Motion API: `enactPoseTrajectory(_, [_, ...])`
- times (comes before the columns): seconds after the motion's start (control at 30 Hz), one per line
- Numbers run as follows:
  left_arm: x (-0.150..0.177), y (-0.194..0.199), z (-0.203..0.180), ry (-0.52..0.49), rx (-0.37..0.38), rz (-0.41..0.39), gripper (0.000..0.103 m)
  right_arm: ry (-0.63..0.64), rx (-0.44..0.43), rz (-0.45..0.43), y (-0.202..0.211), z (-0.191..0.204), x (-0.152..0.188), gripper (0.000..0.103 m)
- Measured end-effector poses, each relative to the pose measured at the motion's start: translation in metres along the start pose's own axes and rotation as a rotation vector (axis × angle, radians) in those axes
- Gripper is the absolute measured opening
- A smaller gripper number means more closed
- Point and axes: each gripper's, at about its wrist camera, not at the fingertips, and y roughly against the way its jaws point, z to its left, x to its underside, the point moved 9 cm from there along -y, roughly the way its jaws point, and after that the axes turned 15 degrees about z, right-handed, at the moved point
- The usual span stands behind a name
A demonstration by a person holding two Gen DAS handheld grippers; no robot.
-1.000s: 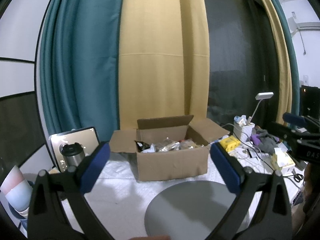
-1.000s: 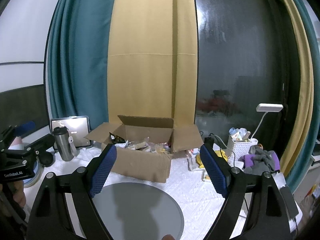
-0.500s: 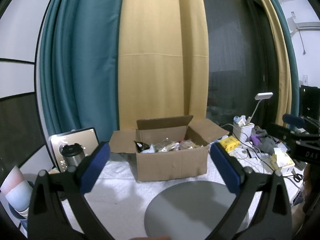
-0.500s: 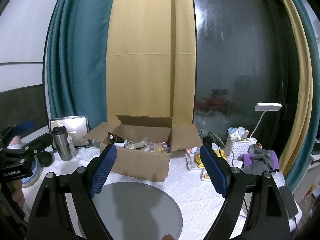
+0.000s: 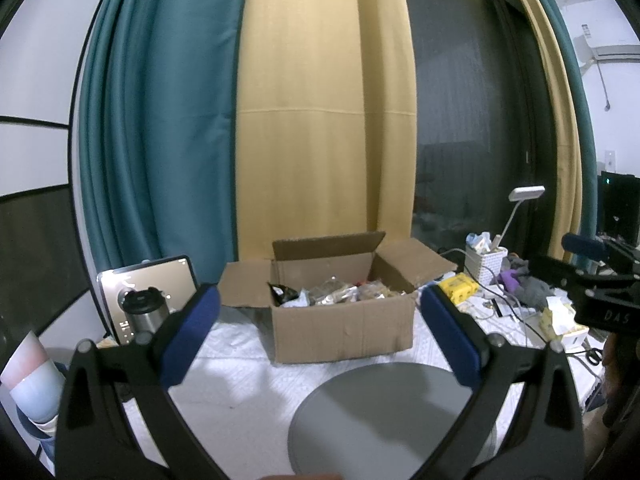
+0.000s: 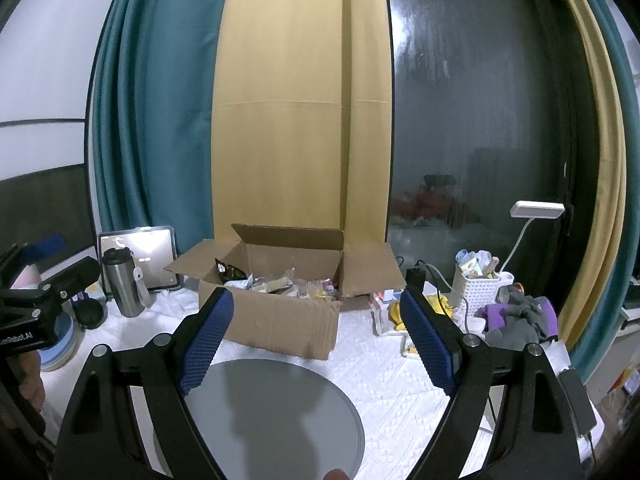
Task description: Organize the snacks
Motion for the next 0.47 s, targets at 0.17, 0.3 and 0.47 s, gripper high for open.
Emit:
enactPoseTrajectory(0.17, [-0.0002,-0.0007,0.0002,-0.001,0.000,0.000,0.101,0.000,0.000,0.001,-0.0001,0.0001,0.0000,0.087])
enactPoseTrajectory(0.3, [0.0002,0.0002,0.0000,-0.001,0.001,0.000,0.101,-0.001,0.000,0.001,0.0000,0.0005,-0.0003,0.087])
enactPoseTrajectory(0.47, [-0.0007,-0.0004,0.0004,0.005,0.003,0.001,0.101,0.000,0.001,0.001,0.0000,0.0007,-0.0001,0.087])
